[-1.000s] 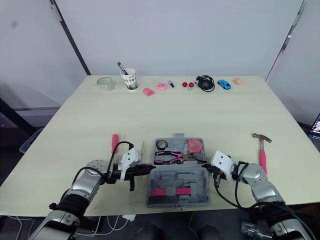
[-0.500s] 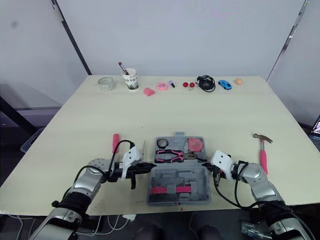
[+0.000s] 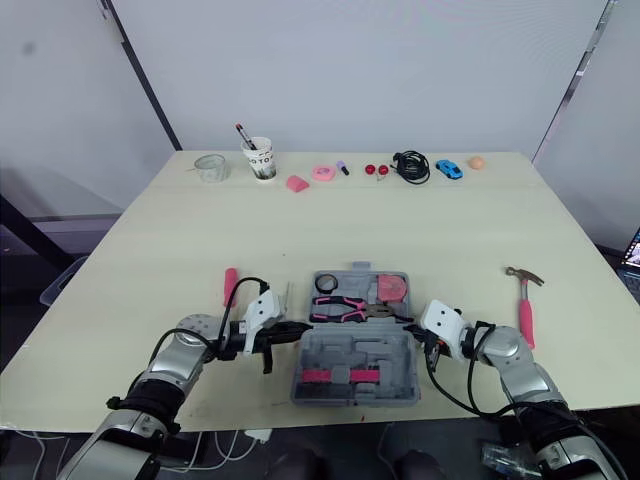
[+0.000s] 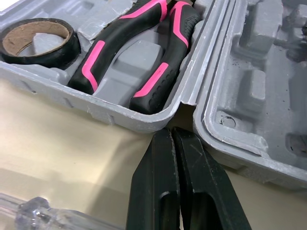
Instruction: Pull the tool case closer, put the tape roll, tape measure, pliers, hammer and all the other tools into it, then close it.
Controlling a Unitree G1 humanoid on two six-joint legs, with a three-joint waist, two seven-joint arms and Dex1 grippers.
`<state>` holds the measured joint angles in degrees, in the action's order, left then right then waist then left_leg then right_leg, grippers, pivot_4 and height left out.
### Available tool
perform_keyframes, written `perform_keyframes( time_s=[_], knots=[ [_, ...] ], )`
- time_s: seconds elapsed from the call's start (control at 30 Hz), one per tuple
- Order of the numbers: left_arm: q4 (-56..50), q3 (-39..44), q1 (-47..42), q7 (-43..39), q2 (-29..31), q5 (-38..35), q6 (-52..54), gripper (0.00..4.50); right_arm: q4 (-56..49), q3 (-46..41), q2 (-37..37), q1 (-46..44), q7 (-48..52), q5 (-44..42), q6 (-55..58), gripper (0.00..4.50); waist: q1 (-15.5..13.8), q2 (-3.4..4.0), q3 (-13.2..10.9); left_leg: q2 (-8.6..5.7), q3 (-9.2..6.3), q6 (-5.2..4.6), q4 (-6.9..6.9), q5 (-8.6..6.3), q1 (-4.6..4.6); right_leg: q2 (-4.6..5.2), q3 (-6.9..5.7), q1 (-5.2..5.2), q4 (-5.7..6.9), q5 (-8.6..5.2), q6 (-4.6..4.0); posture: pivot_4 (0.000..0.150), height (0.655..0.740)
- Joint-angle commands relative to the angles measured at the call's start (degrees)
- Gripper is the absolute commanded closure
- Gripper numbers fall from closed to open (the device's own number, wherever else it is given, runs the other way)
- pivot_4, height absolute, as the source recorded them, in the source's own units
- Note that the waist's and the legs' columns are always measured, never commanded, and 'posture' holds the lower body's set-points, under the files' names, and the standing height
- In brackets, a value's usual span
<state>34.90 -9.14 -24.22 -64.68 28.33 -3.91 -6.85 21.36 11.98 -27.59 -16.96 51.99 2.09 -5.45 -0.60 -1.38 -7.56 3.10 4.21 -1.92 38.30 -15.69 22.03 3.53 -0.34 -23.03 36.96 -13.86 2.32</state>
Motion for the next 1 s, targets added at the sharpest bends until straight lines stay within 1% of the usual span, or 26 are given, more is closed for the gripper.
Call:
perform_keyframes(
  time_s=[0.03,1.0],
  knots=[
    [0.3,-0.4,-0.8,0.9,-0.8,0.7,-0.6,4.39,-0.8,0.6,1.3,-2.1,0.0,-0.4,-1.6,4.50,0.0,0.00,0.0,0.00,0.00,0.00,0.00,0.00,0.00,0.00,0.00,0.00,0.00,0.00,0.00,0.150,0.7400],
    [0.0,-1.0,0.4,-0.2,-0.4,1.2,-0.1,4.39,1.2,0.4,2.9,-3.6,-1.7,0.4,-3.4,4.50,0.4,0.01,0.0,0.01,-0.01,0.00,-0.01,0.00,0.00,0.00,0.00,0.00,0.00,0.00,0.00,0.150,0.7400]
  ],
)
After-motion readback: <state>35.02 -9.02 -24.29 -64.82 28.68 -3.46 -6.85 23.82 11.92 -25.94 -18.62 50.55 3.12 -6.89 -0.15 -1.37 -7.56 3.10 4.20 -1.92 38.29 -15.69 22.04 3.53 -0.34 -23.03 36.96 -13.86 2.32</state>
